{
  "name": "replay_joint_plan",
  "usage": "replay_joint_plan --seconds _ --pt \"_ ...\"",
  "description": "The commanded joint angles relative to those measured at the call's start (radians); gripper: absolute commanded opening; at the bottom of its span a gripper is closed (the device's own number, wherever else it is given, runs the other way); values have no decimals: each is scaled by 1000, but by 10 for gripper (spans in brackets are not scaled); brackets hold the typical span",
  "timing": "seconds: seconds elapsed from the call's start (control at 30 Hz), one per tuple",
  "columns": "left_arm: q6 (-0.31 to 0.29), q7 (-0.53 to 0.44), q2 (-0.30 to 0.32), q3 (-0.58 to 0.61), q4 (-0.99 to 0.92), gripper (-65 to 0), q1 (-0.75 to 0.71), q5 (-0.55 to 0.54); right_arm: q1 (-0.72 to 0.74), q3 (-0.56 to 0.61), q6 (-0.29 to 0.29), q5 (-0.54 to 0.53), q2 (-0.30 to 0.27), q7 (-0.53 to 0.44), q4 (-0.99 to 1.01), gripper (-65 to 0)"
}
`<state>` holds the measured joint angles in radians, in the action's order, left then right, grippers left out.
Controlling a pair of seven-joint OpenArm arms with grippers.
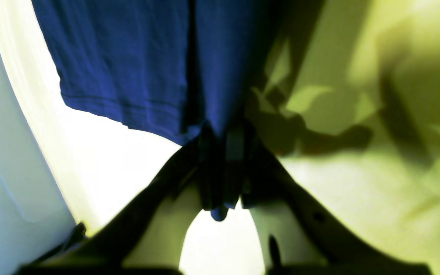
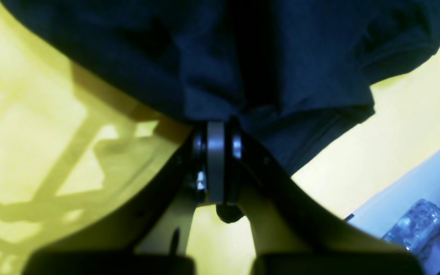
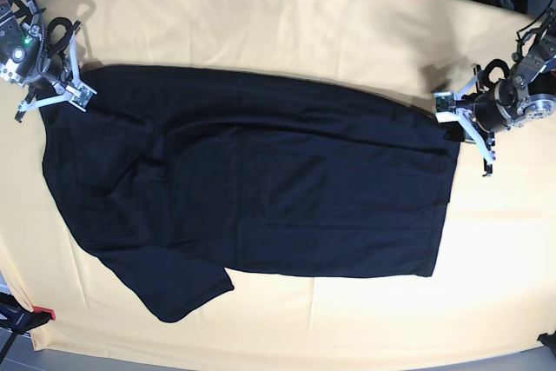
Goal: Fold the T-shirt properly
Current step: 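Lift the shirt with both grippers and pull it toward the robot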
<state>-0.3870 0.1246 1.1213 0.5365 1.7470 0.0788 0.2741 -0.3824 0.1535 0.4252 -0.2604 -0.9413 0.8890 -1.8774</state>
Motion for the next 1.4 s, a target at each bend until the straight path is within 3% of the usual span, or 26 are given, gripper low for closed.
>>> replay_joint_plan --seconds 0.0,0.1,0.17,0.43,0.57,0.87,1.37 --pt "-32 -12 31 -11 24 -650 13 -28 8 -10 -8 14 -26 21 -10 -650" --pt "-165 -13 46 -11 50 -650 13 -69 8 -10 12 -18 -26 90 -10 -650" --pt "-217 -16 62 -11 64 -650 13 -88 8 -10 39 -37 -26 131 -10 -650" --pt "-251 -21 143 -11 115 -650 13 -120 8 -10 58 -54 -26 326 -10 -650" --pt "-311 -24 162 -11 158 -650 13 -187 8 -10 42 -97 -59 351 -10 -650" --pt "-311 -24 171 -11 192 -650 1 -215 -59 -11 11 -158 -161 362 -11 -650" --pt "-311 -19 288 -11 306 -650 -166 -265 -264 -11 -6 -105 -193 369 -13 -650"
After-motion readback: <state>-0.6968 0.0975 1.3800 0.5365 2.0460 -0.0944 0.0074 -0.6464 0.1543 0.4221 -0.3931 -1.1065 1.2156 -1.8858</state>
